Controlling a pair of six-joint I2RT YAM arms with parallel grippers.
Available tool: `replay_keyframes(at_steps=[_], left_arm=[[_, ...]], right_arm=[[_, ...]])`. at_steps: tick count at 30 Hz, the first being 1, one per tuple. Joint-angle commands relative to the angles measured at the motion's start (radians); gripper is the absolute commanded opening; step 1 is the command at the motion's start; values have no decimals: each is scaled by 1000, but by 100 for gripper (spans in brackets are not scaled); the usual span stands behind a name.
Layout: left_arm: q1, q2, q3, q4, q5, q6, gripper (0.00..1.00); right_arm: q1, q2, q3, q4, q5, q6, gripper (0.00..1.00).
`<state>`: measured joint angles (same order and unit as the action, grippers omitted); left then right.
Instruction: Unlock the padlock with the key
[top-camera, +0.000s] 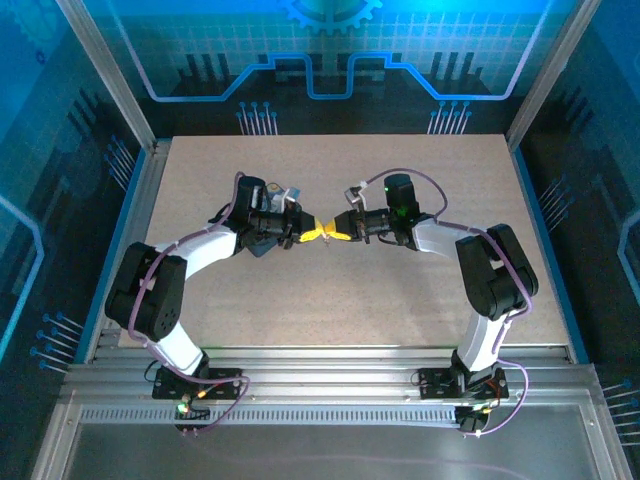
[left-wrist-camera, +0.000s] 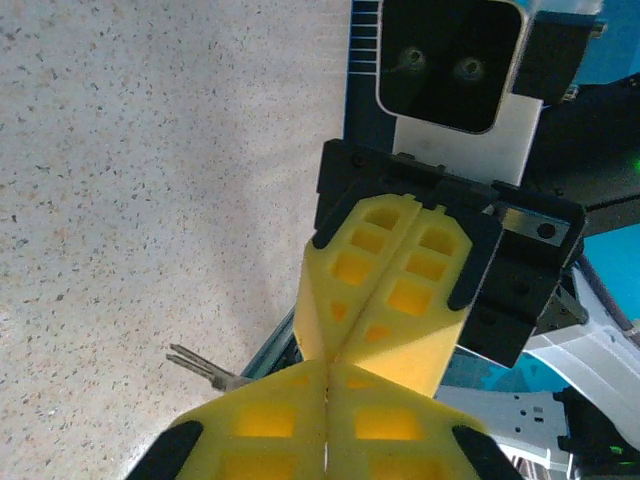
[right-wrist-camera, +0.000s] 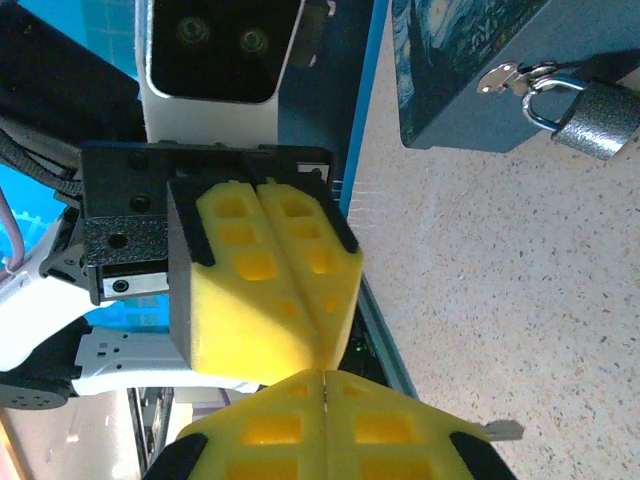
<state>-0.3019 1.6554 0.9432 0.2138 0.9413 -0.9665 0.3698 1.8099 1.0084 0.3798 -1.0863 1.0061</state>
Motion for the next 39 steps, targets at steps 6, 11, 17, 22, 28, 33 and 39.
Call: replay_keyframes(at_steps=[6,11,17,22,28,33,39], left_arm=[[9,9,-7,56,17,-34,0],[12,9,8,83,-3,-55,0],[12,18,18,105,-4,-75,0],[12,13,11,104,-9,-75,0],[13,7,6,105,-11,-80,0],[12,3,-5,119,-15,-89,0],[13,3,-21,153,-14,-110,0]], right_arm=[[-19,-13,-35,131,24,98,23],[-25,-88,-123,215,93,164,34],[1,-124,-181,281,154,212,30],[4,-143,-191,289,176,223,29],[30,-125,-167,290,165,222,25],[50,-107,-146,303,160,227,20],[58,-104,-157,329,170,251,15]])
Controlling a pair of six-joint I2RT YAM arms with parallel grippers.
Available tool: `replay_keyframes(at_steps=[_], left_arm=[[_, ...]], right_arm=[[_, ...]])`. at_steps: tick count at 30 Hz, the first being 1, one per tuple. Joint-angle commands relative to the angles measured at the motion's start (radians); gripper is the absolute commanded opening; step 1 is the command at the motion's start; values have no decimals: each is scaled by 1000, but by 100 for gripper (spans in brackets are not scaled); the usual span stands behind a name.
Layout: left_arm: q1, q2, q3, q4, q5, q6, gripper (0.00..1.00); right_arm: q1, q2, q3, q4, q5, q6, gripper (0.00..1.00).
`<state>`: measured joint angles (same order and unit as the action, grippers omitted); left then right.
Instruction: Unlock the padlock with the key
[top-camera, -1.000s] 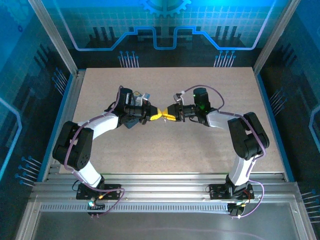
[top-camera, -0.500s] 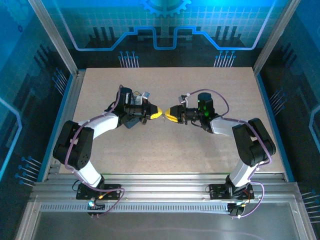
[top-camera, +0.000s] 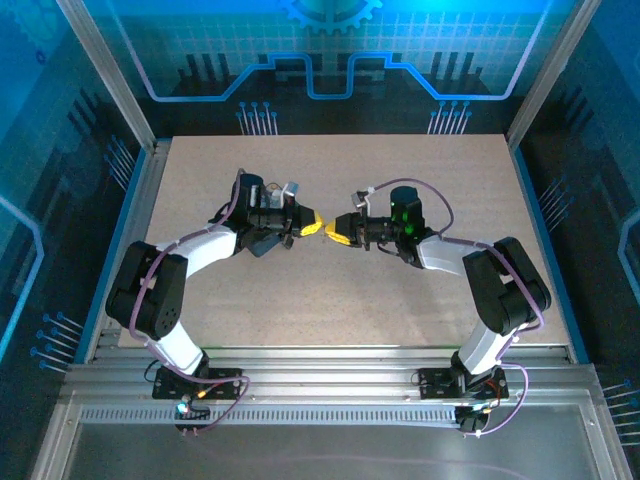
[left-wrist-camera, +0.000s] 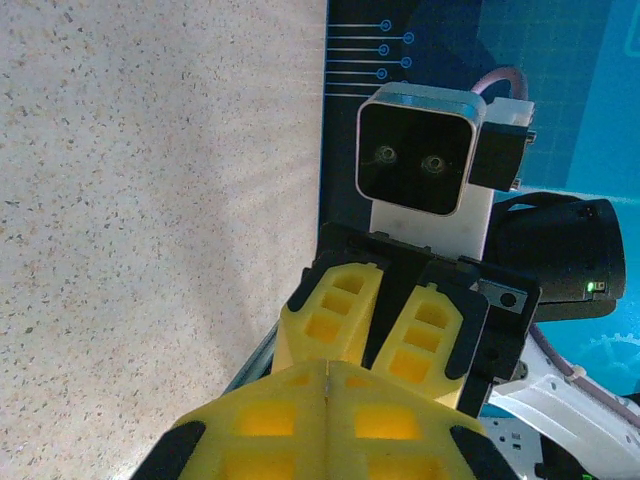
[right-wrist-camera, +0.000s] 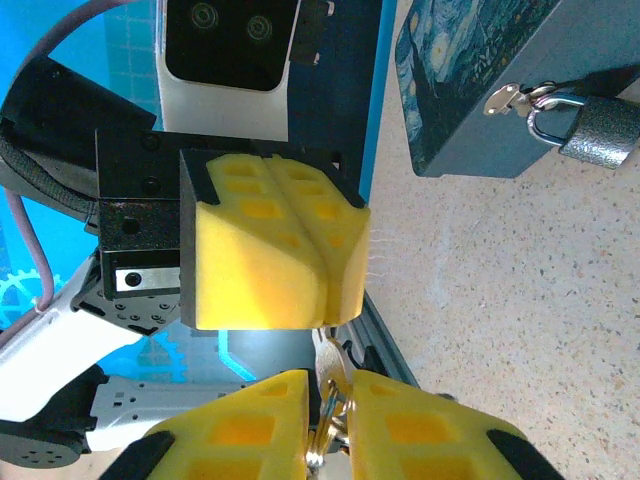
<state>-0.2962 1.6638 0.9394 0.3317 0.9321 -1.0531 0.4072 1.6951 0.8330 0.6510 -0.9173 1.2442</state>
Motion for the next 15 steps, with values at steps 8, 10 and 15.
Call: replay_keyframes(at_steps=[8,10,15], left_arm=[[5,-9,-34,78,1,-46,0],[5,-9,-45,97,1,-58,0],[7,-19,-65,100,-10,-56,2]], right_arm=[[24,48,11,208,8,105,0],[25,54,9,234,14,119,0],[25,46,-2,189,33,87,0]])
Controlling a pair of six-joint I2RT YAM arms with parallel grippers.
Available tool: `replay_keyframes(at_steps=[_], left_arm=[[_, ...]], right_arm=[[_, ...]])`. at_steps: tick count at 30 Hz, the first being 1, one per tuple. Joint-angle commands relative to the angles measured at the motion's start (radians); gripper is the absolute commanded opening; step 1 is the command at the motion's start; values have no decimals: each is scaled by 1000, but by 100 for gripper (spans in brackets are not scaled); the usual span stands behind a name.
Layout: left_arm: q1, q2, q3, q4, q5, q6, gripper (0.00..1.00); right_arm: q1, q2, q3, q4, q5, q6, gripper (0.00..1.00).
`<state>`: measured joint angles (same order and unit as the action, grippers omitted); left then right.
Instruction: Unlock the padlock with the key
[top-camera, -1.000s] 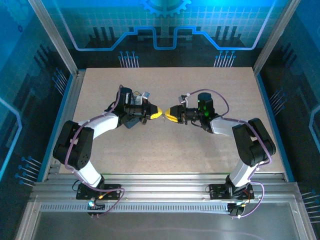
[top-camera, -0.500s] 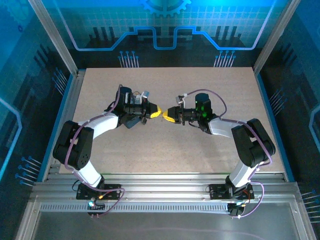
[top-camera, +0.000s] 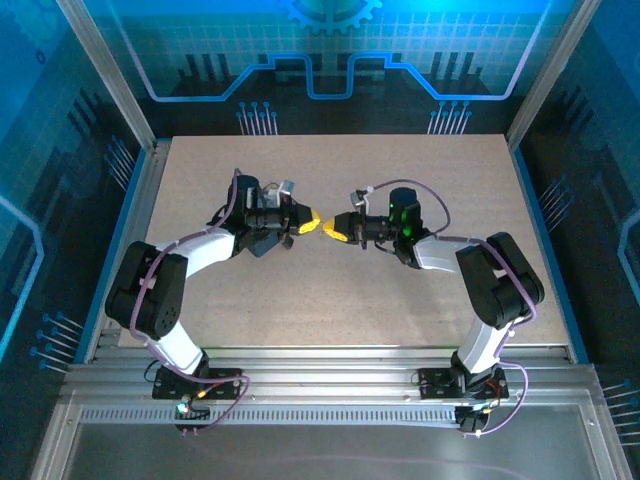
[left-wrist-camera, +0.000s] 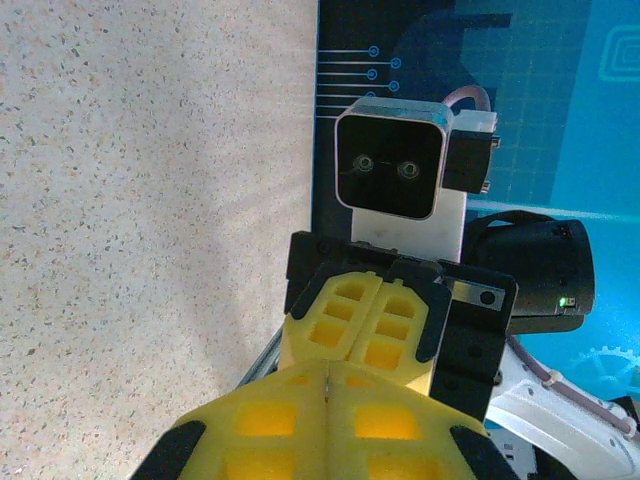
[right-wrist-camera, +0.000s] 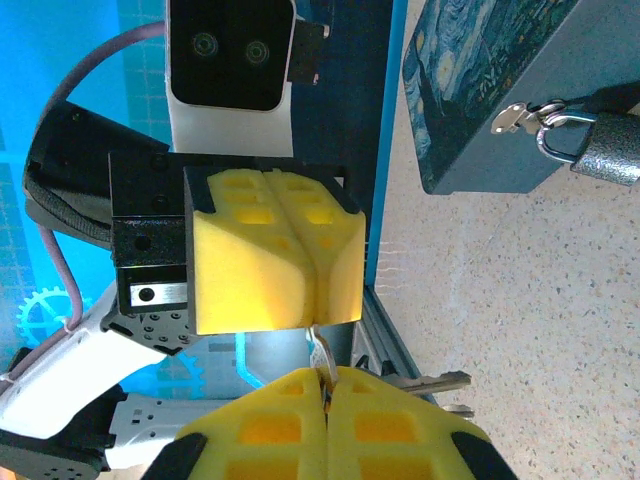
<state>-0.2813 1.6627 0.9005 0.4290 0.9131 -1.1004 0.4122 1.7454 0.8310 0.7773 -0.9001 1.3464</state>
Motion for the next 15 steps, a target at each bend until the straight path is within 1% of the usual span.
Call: replay_keyframes(at_steps=[1,2,3,5,7,9,11,13,15], left_arm=[[-2,-24,-28,-10,-2,-2,13],[4,-32,-26,-43,-15,16,23],[12,-43,-23,-76,-29,36,30],[33,-73,0,-199,-72,102,46],[47,-101,39,-352,-124,188,55],[47,-126,94,-559,-225,296,60],[41,-130,150,-769,-384,369,62],[27,-134,143,-848,-520,369,63],[-3,-134,117,-864,-636,350,64]], right_arm=[[17,-10,1,31,14,-36,0],[16,-18,5,-19,7,-73,0],[14,-29,14,-87,2,-122,0],[14,-67,39,-305,9,-280,0],[11,-97,69,-476,17,-411,0],[-1,-111,81,-576,16,-482,0],[-20,-117,79,-629,20,-520,0],[-35,-115,79,-666,25,-553,0],[-45,-111,87,-715,33,-592,0]])
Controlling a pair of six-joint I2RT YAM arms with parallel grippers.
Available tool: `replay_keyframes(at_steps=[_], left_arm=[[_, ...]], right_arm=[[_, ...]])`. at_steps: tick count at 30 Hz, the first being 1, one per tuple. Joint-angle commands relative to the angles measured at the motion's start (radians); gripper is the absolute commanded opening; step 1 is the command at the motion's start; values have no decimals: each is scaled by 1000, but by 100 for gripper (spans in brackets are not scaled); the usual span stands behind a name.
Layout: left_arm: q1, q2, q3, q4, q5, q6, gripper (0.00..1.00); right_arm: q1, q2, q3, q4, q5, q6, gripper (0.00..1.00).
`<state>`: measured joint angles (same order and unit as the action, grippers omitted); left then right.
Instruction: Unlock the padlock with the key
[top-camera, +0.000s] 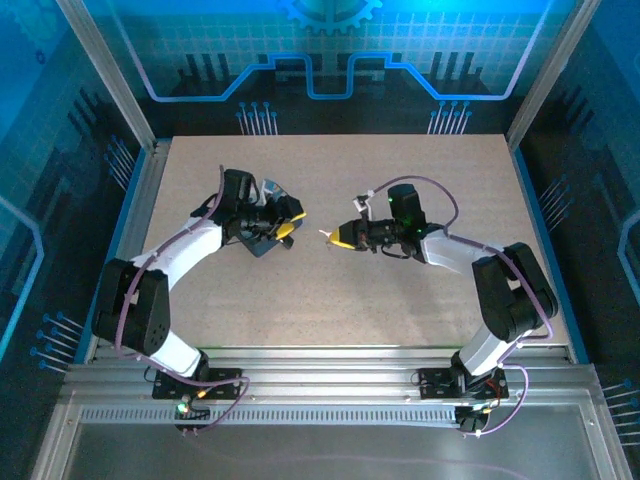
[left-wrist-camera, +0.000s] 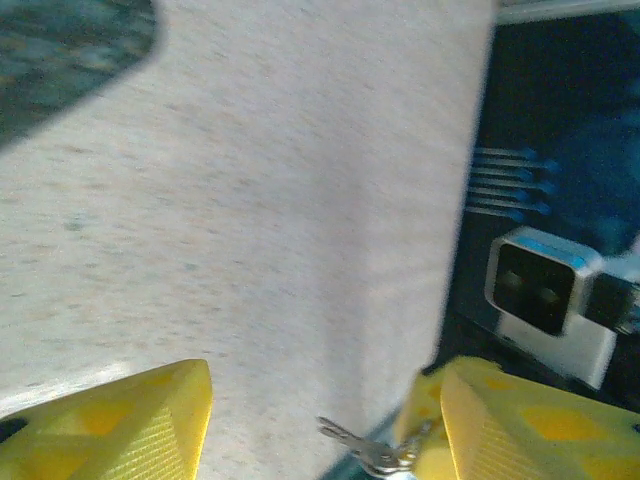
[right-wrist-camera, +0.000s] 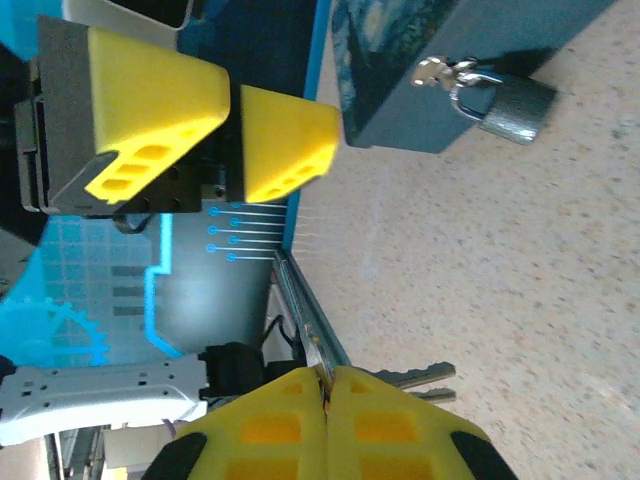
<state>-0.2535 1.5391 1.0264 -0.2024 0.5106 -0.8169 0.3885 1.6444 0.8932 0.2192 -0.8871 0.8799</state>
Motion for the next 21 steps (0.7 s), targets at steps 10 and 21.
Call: replay_keyframes(at_steps=[10,21], left_arm=[[-180,137,26,-171,-634,39,67],[-211,300,102,-147,-797,-91,70]], right_arm=[[-37,-19,54,-289,34,-226,0],[-39,1,59,-289,21,-239,0]])
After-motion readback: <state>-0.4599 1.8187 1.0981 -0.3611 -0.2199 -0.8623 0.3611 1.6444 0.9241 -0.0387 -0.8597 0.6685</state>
